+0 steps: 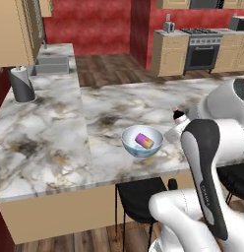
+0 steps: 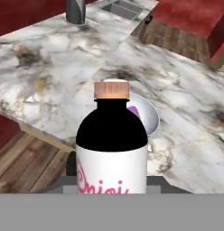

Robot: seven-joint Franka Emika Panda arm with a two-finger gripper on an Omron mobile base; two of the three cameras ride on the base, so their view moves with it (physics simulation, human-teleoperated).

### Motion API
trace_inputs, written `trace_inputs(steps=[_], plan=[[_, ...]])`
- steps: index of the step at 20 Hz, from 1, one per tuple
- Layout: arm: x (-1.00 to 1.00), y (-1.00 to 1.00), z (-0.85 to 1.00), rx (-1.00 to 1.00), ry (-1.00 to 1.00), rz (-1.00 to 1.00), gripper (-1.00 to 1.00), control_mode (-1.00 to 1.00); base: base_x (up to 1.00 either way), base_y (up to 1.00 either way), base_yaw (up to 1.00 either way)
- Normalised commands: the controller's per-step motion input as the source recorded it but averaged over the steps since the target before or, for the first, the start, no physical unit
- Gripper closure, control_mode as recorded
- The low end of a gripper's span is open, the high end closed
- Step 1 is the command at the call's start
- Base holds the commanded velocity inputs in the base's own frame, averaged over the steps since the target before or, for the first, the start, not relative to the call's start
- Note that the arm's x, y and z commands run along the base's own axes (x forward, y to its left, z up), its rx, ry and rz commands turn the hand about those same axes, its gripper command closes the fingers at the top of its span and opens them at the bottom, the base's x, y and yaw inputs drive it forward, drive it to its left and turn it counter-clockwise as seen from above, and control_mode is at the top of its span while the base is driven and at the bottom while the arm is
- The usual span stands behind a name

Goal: Open the fridge, grab two sodas, and place both sodas inside the bowl with ice on the dining counter.

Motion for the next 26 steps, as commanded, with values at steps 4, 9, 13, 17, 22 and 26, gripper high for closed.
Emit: trace_inputs(steps=[4, 9, 13, 17, 22, 26], plan=[[1.0, 0.01, -0.52, -0.01, 0.31, 0.16, 1.0, -1.0, 0.0, 0.0, 0.0], [0.8, 0.02, -0.5, -0.03, 0.17, 0.18, 1.0, -1.0, 0.0, 0.0, 0.0], [0.44, 0.01, -0.4, -0.09, 0.08, 0.09, 1.0, -1.0, 0.0, 0.0, 0.0], [0.21, -0.01, -0.48, -0.08, 0.0, 0.0, 1.0, -1.0, 0.0, 0.0, 0.0], [0.28, 0.0, -0.44, -0.08, 0.02, 0.02, 1.0, -1.0, 0.0, 0.0, 0.0], [0.35, 0.0, -0.34, -0.05, 0.04, 0.05, 1.0, -1.0, 0.0, 0.0, 0.0]])
